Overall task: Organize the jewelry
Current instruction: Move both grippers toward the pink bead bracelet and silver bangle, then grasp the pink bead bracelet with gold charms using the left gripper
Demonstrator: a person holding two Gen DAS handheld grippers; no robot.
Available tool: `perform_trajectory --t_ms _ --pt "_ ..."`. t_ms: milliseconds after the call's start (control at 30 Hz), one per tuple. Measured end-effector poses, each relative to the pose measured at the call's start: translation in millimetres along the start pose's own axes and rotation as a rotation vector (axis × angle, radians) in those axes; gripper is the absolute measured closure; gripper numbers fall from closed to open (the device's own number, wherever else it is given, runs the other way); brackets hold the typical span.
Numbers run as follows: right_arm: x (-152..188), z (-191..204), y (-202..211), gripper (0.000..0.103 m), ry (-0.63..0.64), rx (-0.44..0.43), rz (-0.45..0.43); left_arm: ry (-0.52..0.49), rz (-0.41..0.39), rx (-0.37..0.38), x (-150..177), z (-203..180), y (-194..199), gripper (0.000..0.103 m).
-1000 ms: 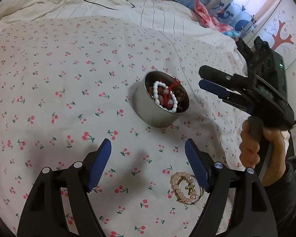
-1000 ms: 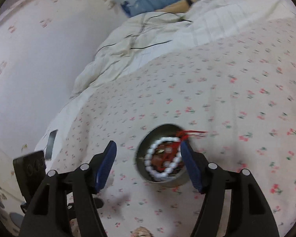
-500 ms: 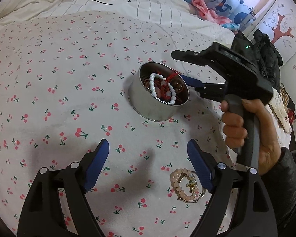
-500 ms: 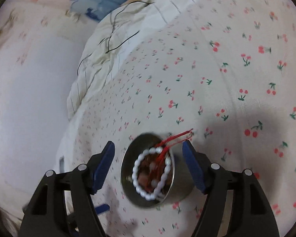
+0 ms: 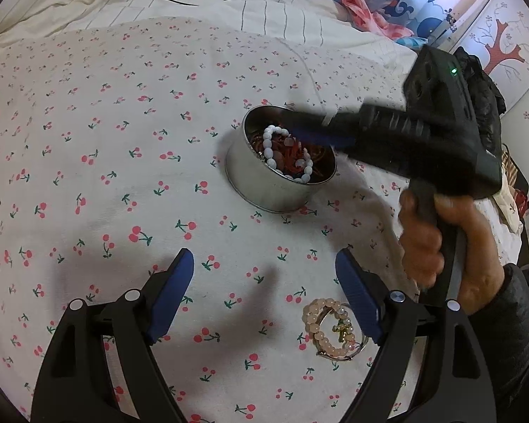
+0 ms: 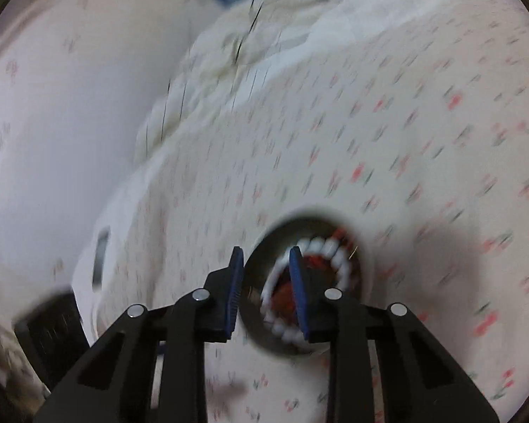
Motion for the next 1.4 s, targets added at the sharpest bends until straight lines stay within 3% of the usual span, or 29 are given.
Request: perform_trajectory --t_ms 67,100,133,367,467,567,667,733,900,1000,1167,1267,1333,1400 --pt "5.6 7.4 -2.8 0.053 0.035 0.003 0.016 -0.007 0.006 -0.007 0.7 0.3 -0.7 0.024" --pt "5.3 8.7 -1.3 0.038 0.029 -0.006 0.008 -0.011 0.011 -0.01 0.5 -0.1 -1.9 0.024" --pt "2.4 10.9 6.1 0.032 0.012 -0.013 -0.024 -0.014 0.016 -0.011 1.0 -0.3 -2.7 0.024" --pt "2.5 24.1 64.1 0.032 -0.005 -0.045 -0.158 -0.069 0.061 -0.05 8.7 -6.4 -14.3 0.023" --pt "33.6 26.8 92.7 0.032 0.092 0.097 -0.133 -0.096 0.077 -0.072 13.5 -9.9 -22.2 0.023" --pt "79.0 21.4 108.4 0.032 0.217 0.271 -0.049 -0.129 0.081 -0.084 17.9 -16.5 -27.9 0.023" --pt "113.6 8.5 120.6 0.032 0.238 0.337 -0.008 -0.21 0.081 -0.096 24.6 -29.5 -32.7 0.023" --pt "124.8 1.6 123.0 0.032 0.21 0.334 0.003 -0.257 0.079 -0.094 27.5 -37.1 -34.1 0.029" --pt "134.3 19.2 108.7 0.033 0.311 0.334 0.036 -0.325 0.12 -0.102 32.1 -45.3 -42.6 0.078" --pt "141.4 25.9 99.3 0.033 0.366 0.332 0.062 -0.333 0.142 -0.109 33.9 -43.2 -41.6 0.089" --pt "150.8 39.9 94.7 0.033 0.43 0.283 0.07 -0.37 0.147 -0.126 38.7 -48.3 -39.8 0.089" --pt "158.3 45.8 90.0 0.034 0.472 0.281 0.09 -0.392 0.15 -0.126 41.7 -52.9 -39.0 0.082" --pt "162.1 46.3 86.9 0.036 0.489 0.285 0.105 -0.396 0.156 -0.114 42.4 -56.6 -38.3 0.075" --pt "164.7 47.1 86.2 0.036 0.498 0.276 0.112 -0.412 0.152 -0.1 43.4 -61.8 -35.2 0.051"
Point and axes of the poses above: each gripper's, at about its wrist camera, not at the fingertips, and y roughly against the way its jaws point, z to its left, x to its underside, the point moved 1 cm from there along -y, roughly the way its jaws point, and after that the axes turned 9 degrees about -z, right-handed, at the moved point
